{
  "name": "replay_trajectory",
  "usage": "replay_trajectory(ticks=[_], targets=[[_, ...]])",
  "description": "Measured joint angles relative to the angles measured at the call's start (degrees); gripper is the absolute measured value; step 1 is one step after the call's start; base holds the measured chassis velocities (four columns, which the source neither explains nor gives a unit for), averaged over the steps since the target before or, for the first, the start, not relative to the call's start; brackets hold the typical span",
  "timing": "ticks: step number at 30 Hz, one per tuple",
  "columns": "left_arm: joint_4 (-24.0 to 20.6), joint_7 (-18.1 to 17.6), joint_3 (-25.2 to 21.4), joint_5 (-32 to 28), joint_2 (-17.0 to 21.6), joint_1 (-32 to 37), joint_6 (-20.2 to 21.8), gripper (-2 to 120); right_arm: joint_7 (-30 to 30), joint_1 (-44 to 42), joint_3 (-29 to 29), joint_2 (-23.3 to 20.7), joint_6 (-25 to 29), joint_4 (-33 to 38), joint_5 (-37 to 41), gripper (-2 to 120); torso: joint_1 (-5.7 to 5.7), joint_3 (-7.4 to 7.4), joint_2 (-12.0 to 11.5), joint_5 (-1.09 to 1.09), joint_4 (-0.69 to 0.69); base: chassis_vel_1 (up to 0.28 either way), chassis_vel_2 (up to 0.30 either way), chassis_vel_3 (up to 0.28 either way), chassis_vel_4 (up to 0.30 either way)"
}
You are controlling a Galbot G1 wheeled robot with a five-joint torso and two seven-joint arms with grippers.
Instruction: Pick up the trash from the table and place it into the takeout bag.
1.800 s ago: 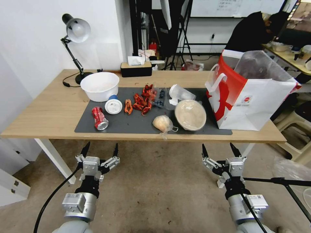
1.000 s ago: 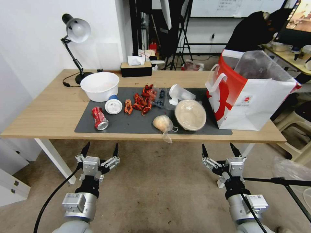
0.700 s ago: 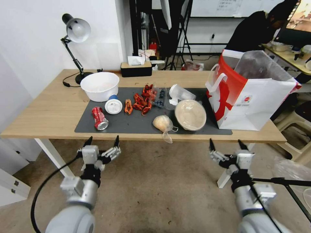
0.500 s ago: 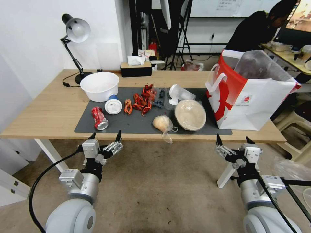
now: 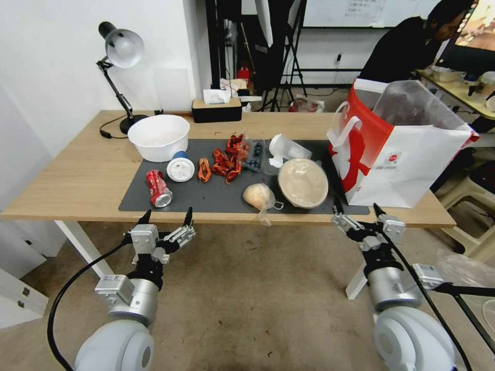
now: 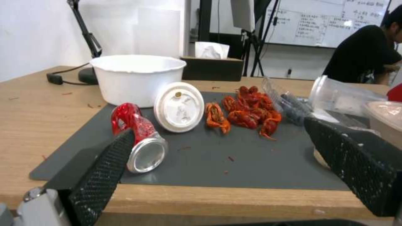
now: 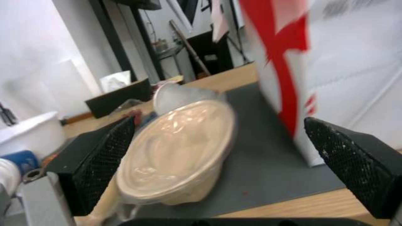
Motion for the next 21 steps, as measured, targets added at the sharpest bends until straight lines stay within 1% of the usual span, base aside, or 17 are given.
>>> replay_trajectory(ticks=[5,7,12,15,16,20,21], targets=[[0.00,0.10,-0.17,0.38,-0.12,0.37,-0.24,100,1.42,3.14,-2.04,-0.47,-0.37,-3.39,4.00,100,0.00,0.00,0.00,0.00,0.00,0.000,0.000,0.000,0.000],[-0.02,0.12,-0.26,0.58,-0.30,0.54,-0.28,100,2.57,5.42,-3.03,-0.48,-1.16,-5.60,6.45,100,0.00,0.00,0.00,0.01,0.01,0.000,0.000,0.000,0.000],[-0.04,0.19,-0.30,0.95,-0.72,0.77,-0.39,100,4.39,8.51,-4.03,-0.25,-2.68,-8.08,10.21,100,0.00,0.01,0.00,0.00,0.00,0.000,0.000,0.000,0.000],[0.11,0.26,-0.31,1.28,-1.23,0.93,-0.76,100,6.04,10.46,-4.67,0.30,-4.04,-9.15,12.86,92,0.00,0.00,0.00,0.00,0.01,0.000,0.000,0.000,0.000],[0.11,0.26,-0.31,1.28,-1.23,0.93,-0.76,100,6.04,10.46,-4.67,0.30,-4.04,-9.15,12.86,92,0.00,0.00,0.00,0.00,0.01,0.000,0.000,0.000,0.000],[0.58,0.29,-0.44,1.39,-1.32,0.87,-1.22,100,7.21,10.95,-5.26,0.83,-5.09,-9.53,13.67,75,-0.02,0.01,0.00,0.00,0.00,0.000,0.000,0.000,0.000],[0.58,0.29,-0.44,1.39,-1.32,0.87,-1.22,100,7.21,10.95,-5.26,0.83,-5.09,-9.53,13.67,75,-0.02,0.01,0.00,0.00,0.00,0.000,0.000,0.000,0.000]])
